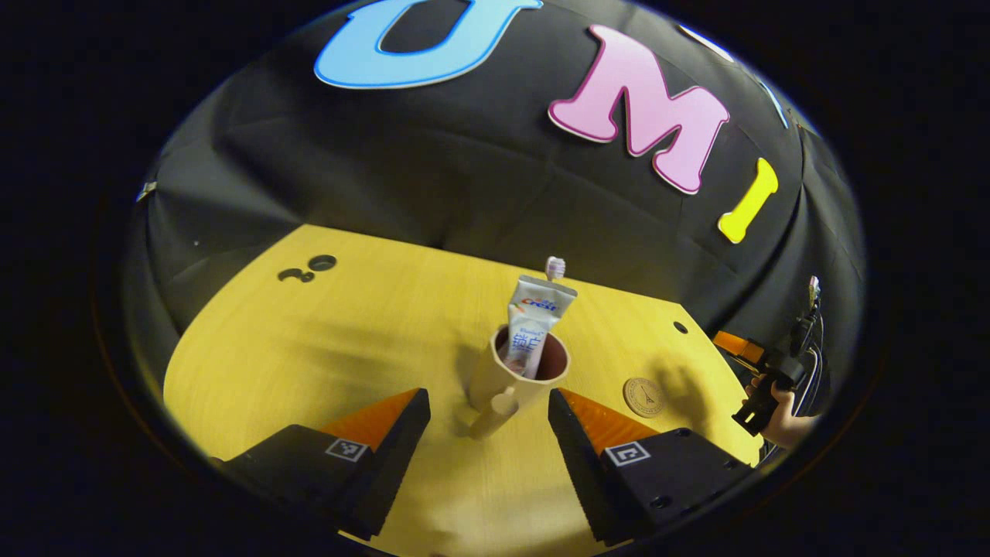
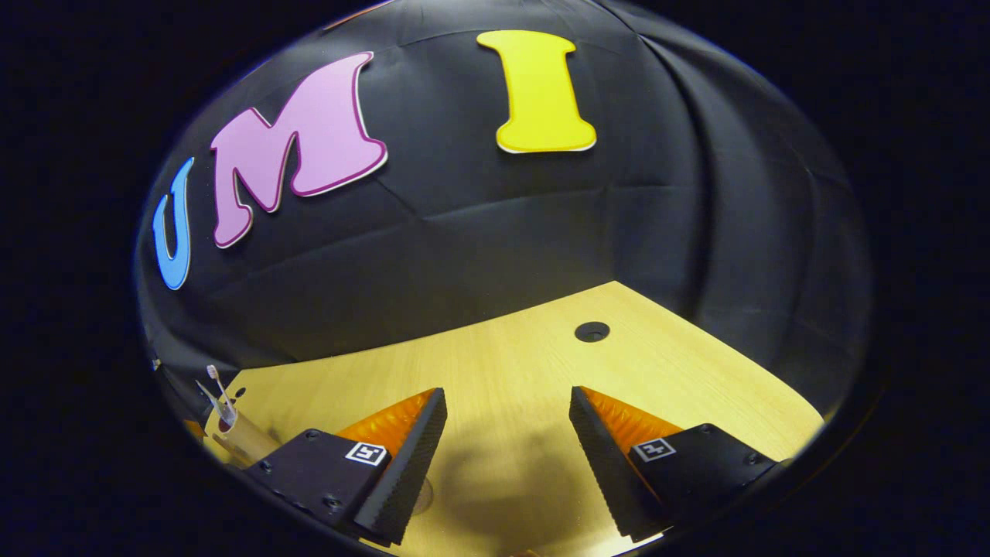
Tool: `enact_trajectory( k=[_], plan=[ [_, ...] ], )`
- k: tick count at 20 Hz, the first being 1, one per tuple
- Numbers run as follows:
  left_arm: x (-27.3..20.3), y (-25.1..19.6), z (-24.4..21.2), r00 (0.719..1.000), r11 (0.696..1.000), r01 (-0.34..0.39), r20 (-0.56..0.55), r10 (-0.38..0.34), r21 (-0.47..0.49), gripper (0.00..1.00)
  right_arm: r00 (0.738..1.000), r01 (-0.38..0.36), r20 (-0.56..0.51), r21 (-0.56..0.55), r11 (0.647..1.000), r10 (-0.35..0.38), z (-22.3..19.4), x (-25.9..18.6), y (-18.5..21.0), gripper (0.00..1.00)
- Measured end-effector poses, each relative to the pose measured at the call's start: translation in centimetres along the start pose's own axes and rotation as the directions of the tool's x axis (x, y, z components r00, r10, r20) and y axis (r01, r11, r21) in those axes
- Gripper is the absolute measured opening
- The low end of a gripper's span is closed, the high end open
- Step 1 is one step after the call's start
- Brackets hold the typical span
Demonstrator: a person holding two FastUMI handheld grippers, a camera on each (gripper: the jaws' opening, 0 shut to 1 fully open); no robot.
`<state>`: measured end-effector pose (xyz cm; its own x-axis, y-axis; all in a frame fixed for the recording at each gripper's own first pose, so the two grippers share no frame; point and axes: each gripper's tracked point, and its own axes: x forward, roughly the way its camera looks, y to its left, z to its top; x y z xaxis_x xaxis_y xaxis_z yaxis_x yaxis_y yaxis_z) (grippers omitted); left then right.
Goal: Put the toothbrush and toothpaste on the desktop into the cup, then pick up the cup and place it on the coaster on the desktop.
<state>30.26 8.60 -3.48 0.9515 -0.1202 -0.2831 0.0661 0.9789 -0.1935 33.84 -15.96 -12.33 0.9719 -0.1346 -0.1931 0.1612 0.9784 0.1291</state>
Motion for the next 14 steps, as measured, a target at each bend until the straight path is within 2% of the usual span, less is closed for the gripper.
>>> enact_trajectory(
  k=[1,2,5,7,9,12,14],
  plan=[
    [0.8,-0.3,-0.1,1.0,1.0,0.009,-0.021,-0.008,0.011,0.87,1.0,0.011,0.001,-0.001,1.0,-0.011,0.0,-0.2,-0.8,0.98],
    [1.6,-0.5,-0.3,0.999,0.999,0.018,-0.046,-0.017,0.028,0.95,1.0,0.016,0.0,-0.002,1.0,-0.016,-0.1,-0.4,-1.5,0.98],
    [3.5,-0.9,-1.0,0.994,0.994,0.033,-0.109,-0.022,0.104,0.95,1.0,0.03,-0.008,-0.007,1.0,-0.03,-0.4,-0.7,-3.1,0.98],
    [4.6,-1.0,-1.9,0.985,0.989,0.036,-0.174,-0.01,0.144,0.92,0.999,0.039,-0.014,-0.007,0.999,-0.039,-0.4,-0.8,-3.9,0.98],
    [5.4,-1.1,-2.7,0.972,0.987,0.031,-0.233,0.007,0.159,0.87,0.999,0.046,-0.019,0.001,0.999,-0.046,-0.6,-1.1,-4.7,0.98],
    [6.5,-1.3,-3.0,0.956,0.982,0.03,-0.291,0.025,0.184,0.74,0.997,0.08,-0.011,-0.011,0.997,-0.08,-0.7,-1.4,-6.4,0.98],
    [7.0,-1.1,-3.4,0.943,0.979,0.026,-0.33,0.043,0.201,0.73,0.995,0.096,-0.028,-0.008,0.995,-0.096,-1.3,-1.9,-7.5,0.98]
  ],
)
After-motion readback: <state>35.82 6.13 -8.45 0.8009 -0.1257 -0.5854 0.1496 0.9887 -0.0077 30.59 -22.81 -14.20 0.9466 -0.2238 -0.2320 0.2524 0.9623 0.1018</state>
